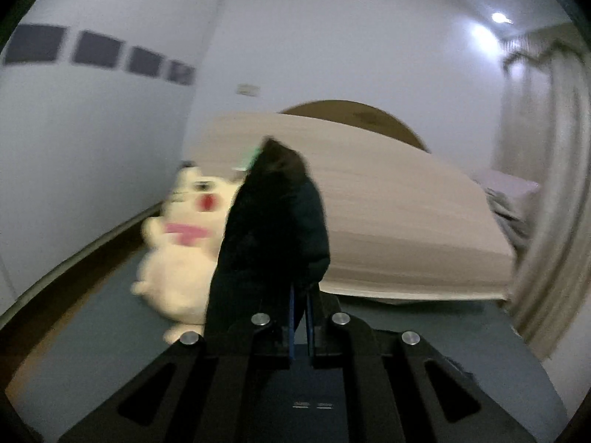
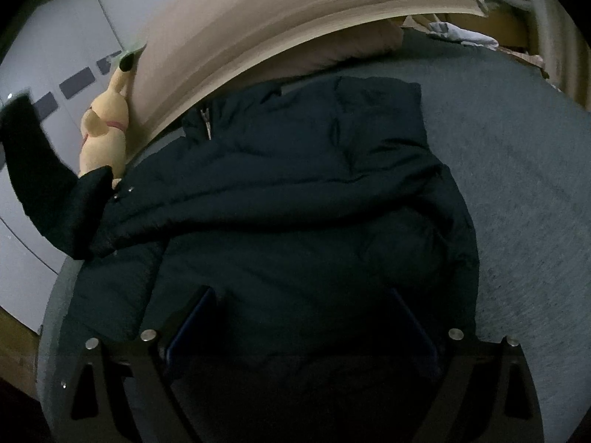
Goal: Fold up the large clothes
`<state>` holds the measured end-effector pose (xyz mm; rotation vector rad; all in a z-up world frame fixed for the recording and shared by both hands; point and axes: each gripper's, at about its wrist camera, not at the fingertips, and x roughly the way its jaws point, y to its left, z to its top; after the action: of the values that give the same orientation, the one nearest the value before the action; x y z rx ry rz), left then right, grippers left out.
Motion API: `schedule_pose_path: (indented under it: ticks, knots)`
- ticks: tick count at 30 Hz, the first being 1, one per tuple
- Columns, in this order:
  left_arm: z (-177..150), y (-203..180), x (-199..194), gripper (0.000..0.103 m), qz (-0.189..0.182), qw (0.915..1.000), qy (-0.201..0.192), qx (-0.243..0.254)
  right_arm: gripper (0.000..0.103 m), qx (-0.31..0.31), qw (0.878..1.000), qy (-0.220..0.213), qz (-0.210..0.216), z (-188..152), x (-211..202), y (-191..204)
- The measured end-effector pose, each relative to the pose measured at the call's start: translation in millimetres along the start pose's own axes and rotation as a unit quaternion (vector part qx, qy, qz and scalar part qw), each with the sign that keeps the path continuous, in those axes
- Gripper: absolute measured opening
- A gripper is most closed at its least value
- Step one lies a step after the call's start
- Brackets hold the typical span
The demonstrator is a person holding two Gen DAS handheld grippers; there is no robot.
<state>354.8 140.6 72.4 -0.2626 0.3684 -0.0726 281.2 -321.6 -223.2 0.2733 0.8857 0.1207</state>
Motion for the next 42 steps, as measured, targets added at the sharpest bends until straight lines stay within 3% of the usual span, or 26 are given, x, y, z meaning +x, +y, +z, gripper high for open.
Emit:
schedule_pose_path:
  ticks: [5,10,15,19,22,25,27,28,30,33,37,40,42]
  knots:
    - [-36.3,-95.8,32.3,0.005,-0.065,0.9959,0.05,0.037,0.095,0.014,1.0,-0.005,0.015,0.3,-2.0,-4.1]
    - [-94.2,-154.7,73.5,0.005,-0.07,0.989,0.104,0.078,0.095,0.026,0.999,-0.01,0.027,0.5,-2.7,-6.1]
    - [-132.8,-179.2,104.1,0.006,-0.061,0.9788,0.173,0.091,0.095,0.034,0.999,-0.013,0.037,-0.7,-2.7,-8.2]
    - [-147.4,-180.4,121.0,0.012,-0.072,0.9627,0.244,0.092,0.095,0.036,0.998,-0.014,0.04,-0.2,-2.7,-11.3]
    - [-149.6,-179.7,120.7,0.015,-0.081,0.9542,0.275,0.087,0.095,0.037,0.998,-0.014,0.04,-0.3,-2.4,-11.2]
    - [-151.3,-184.4,121.9,0.031,-0.109,0.9473,0.297,0.053,0.095,0.035,0.999,-0.014,0.037,-0.4,-2.5,-10.2]
    - [-152.9,-185.2,128.7,0.057,-0.127,0.9415,0.311,0.032,0.095,0.034,0.999,-0.014,0.035,0.4,-2.7,-9.9]
    - [-154.0,-183.4,128.1,0.084,-0.134,0.9409,0.31,0.023,0.095,0.034,0.999,-0.014,0.035,0.2,-3.1,-9.6]
    - [-145.7,-181.0,115.9,0.087,-0.142,0.9523,0.27,0.009,0.095,0.035,0.999,-0.015,0.035,-1.0,-5.0,-9.3]
    - [-135.3,-182.9,103.5,0.087,-0.149,0.9575,0.247,0.01,0.095,0.036,0.999,-0.013,0.035,-0.5,-5.2,-9.4]
    - [-119.4,-158.7,85.2,0.087,-0.15,0.9663,0.21,0.001,0.095,0.046,0.998,-0.009,0.035,4.0,-9.9,-10.8]
    - [-112.8,-119.9,62.8,0.087,-0.104,0.981,0.162,0.024,0.095,0.07,0.996,-0.027,0.057,14.8,-31.6,-12.0]
    - [-116.5,-79.4,48.4,0.087,-0.047,0.9895,0.134,0.029,0.095,0.082,0.992,-0.048,0.088,33.3,-49.4,-7.6]
